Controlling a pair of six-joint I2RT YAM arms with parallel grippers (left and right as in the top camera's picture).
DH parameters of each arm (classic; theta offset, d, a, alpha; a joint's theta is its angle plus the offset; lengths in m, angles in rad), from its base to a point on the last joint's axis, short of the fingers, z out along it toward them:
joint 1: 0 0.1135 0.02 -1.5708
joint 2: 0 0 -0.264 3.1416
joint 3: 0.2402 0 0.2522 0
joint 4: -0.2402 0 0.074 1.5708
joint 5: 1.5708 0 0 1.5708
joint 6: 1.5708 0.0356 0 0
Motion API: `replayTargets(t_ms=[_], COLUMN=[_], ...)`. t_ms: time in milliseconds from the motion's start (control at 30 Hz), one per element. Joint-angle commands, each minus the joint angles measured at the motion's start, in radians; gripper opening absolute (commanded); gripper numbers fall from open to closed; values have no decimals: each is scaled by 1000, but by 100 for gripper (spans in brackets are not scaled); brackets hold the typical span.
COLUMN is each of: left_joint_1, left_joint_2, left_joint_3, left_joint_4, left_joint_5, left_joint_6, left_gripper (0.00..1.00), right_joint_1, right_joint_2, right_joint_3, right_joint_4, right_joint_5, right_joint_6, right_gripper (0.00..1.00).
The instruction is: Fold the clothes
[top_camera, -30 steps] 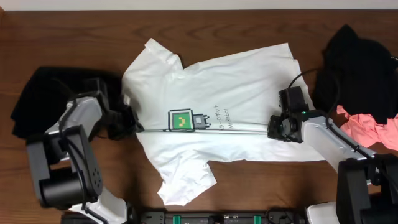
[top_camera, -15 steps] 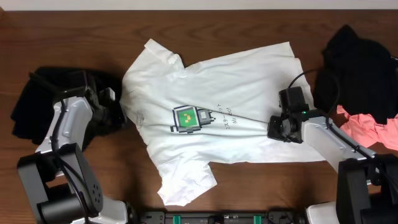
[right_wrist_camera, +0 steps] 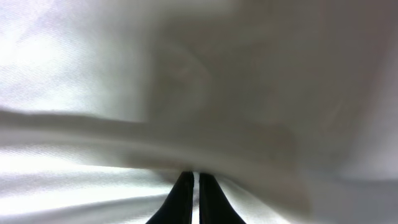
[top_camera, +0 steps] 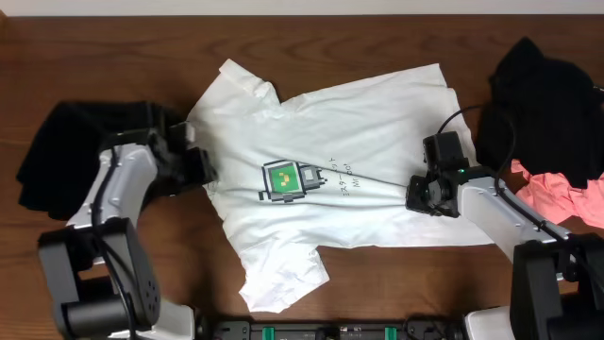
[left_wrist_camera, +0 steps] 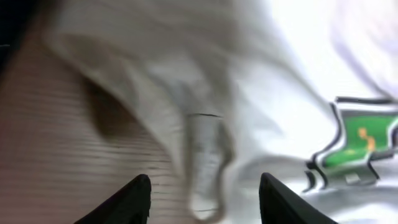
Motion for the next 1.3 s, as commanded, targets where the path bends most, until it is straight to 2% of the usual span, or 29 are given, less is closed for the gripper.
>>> replayTargets(t_ms=[0,100,233,267,400,600,767,800,833,867,967,1267], left_joint_1=[-46,-62,-62,-62,-62,-62,-63,-63,-63,-63,-63,-63], left_joint_2=[41,64,69,69,64,16,-19,-18,-14,-12,-2,6], left_joint_3=[5,5,6,6,40,198,277,273,262,240,166,-24], left_joint_4=[-10,-24,-71,-87,-161,-299,-344,-356,-359,-357,-319,-137], left_joint_5=[16,16,-37,-55,-121,-218,-217,-216,-216,-212,-178,-58], left_joint_6=[23,24,23,23,23,11,-2,-9,-13,-15,-15,49], left_gripper=[56,38,8,6,6,6,6,12,24,30,42,43], right_joint_1=[4,4,4,4,4,4,4,4,4,4,4,4], right_joint_2=[28,28,28,28,28,28,28,28,28,28,28,28], right_joint_3=[-39,-39,-39,-39,-39,-39,-39,-39,-39,-39,-39,-39], right_joint_4=[-24,-24,-24,-24,-22,-23,-22,-22,-23,-23,-22,-22], right_joint_5=[66,66,66,66,66,67,67,67,67,67,67,67], right_joint_6=[15,15,15,15,15,15,15,15,15,15,15,15], right_gripper=[6,5,6,6,5,6,5,6,6,6,6,6])
